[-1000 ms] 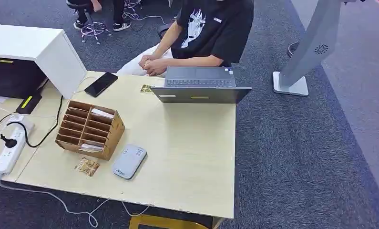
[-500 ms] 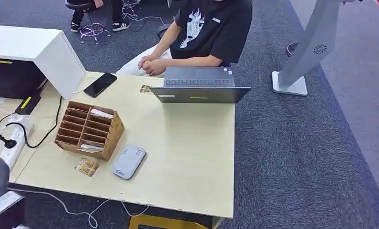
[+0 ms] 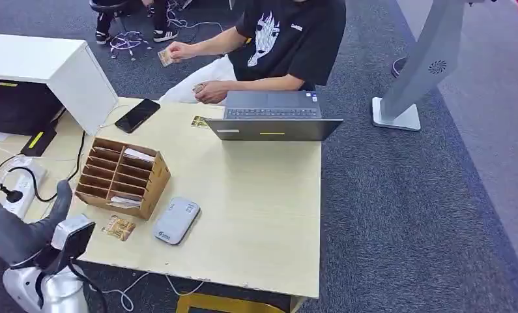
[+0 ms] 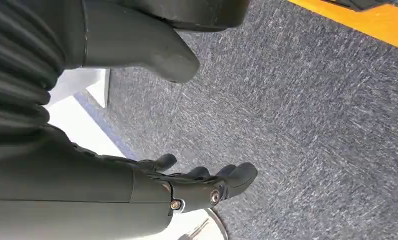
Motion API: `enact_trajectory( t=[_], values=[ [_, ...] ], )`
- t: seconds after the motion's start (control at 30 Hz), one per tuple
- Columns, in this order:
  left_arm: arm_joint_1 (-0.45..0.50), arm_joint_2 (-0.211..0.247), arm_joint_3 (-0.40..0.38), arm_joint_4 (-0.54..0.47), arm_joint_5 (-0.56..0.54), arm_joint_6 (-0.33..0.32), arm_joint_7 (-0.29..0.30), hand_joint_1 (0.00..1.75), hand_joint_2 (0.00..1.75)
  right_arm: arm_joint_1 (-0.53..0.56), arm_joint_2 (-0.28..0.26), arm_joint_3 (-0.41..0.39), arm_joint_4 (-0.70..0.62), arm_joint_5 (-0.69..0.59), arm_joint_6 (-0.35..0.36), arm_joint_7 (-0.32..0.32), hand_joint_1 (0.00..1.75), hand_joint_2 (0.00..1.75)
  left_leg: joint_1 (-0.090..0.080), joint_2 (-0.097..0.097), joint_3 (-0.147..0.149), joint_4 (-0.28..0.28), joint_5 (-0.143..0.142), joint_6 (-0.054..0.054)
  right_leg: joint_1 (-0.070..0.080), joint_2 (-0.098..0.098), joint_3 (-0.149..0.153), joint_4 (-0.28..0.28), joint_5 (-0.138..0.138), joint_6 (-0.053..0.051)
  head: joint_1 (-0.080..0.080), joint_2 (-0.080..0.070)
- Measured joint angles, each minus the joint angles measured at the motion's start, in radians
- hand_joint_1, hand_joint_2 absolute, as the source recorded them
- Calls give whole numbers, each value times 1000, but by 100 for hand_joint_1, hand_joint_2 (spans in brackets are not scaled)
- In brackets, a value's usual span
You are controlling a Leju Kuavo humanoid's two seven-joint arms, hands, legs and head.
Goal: Pass the card to the sensor for recognition and then transmit it.
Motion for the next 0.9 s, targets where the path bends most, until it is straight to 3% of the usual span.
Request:
enact_trajectory(
  t=[0.2, 0.4, 0.5, 0.73, 0.9],
  values=[
    [-149, 41, 4, 188, -163, 0, 4, 0, 175, -19, -1, 0, -2, 16, 28, 7, 0, 175, 0, 0, 0, 0, 3, 0, 0, 0, 0, 0, 2, 0, 0, 0],
    [-263, 97, 5, 352, -278, 0, 129, 0, 175, -28, -1, 0, -11, 21, 45, 10, 0, 175, 0, 0, 0, 0, 4, 0, 0, 0, -1, 0, 3, 0, 0, 0],
    [-296, 118, -1, 404, -293, 0, 145, 0, 175, -28, -1, 0, -14, 21, 52, 9, 0, 175, 0, 0, -1, 0, 4, 0, 0, 0, -1, 0, 3, 0, 0, 0],
    [-321, 119, -6, 428, -348, 1, 110, 0, 175, -33, -1, 0, -18, 27, 58, 11, 0, 175, 0, 0, -2, 0, 3, 0, 0, 0, -2, 0, 3, 0, 0, 0],
    [-332, 101, -3, 401, -415, 2, 12, 0, 175, -36, -1, 0, -19, 38, 68, 14, 0, 175, 0, 0, -3, 0, 4, 0, 0, 0, -2, 0, 3, 1, 0, 0]
  ],
)
